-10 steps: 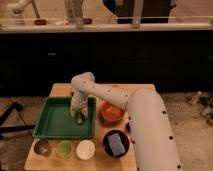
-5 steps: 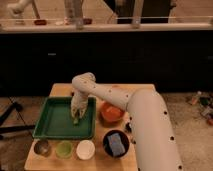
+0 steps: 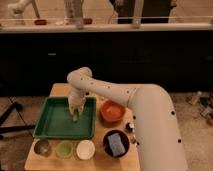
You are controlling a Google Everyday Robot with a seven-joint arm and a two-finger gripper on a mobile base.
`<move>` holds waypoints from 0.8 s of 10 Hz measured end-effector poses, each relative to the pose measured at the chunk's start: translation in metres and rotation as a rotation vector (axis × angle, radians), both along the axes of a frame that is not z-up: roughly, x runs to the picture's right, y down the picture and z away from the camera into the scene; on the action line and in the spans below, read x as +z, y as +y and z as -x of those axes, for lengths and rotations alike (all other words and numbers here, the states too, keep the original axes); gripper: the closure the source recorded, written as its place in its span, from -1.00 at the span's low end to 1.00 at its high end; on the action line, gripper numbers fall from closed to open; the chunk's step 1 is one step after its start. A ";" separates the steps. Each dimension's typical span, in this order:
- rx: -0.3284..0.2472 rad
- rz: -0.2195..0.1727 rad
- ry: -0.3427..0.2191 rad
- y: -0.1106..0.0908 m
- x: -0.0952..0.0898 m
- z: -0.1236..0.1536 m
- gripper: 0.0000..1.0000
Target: Place pepper in plastic cup
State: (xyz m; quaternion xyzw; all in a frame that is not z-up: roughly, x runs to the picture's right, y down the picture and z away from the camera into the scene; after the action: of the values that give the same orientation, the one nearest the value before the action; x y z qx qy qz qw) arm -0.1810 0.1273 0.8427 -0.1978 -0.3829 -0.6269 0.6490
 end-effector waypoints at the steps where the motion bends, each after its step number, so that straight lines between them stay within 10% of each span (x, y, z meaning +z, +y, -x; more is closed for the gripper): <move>1: -0.021 -0.014 -0.001 -0.003 -0.010 0.002 0.97; 8: -0.058 -0.048 0.008 0.017 -0.071 0.030 0.97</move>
State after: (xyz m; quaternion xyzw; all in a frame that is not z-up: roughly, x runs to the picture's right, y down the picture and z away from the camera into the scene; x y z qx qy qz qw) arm -0.2107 0.1442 0.7716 -0.1956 -0.3592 -0.6538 0.6365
